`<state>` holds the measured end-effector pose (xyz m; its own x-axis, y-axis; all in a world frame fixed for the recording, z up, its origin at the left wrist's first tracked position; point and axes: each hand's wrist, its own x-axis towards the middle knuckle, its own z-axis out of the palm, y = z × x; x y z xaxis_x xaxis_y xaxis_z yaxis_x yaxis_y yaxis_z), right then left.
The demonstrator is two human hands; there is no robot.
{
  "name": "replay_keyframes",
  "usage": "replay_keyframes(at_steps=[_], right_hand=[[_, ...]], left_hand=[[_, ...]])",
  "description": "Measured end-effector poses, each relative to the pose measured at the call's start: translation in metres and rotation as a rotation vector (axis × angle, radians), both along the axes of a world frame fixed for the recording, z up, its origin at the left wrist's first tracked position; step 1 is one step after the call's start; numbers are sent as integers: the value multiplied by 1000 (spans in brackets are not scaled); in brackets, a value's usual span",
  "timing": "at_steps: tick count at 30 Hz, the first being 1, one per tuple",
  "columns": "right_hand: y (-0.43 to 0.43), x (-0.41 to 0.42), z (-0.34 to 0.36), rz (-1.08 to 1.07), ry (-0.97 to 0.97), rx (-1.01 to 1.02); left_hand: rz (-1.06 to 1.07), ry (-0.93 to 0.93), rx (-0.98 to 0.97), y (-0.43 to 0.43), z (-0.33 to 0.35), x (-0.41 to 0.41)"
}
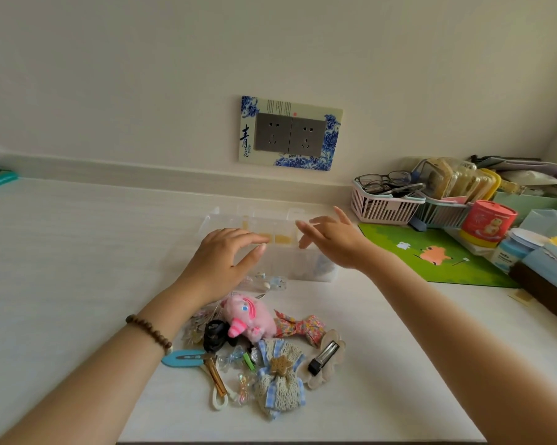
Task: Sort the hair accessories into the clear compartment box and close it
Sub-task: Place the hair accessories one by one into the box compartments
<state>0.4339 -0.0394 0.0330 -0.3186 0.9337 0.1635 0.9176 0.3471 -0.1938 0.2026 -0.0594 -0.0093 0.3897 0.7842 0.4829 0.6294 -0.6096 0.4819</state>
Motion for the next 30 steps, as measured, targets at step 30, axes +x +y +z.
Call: replay_keyframes(at_steps=[30], right_hand=[[-124, 33, -43, 41, 583, -203]], left_hand=[[-143, -123, -104, -13, 0, 8]])
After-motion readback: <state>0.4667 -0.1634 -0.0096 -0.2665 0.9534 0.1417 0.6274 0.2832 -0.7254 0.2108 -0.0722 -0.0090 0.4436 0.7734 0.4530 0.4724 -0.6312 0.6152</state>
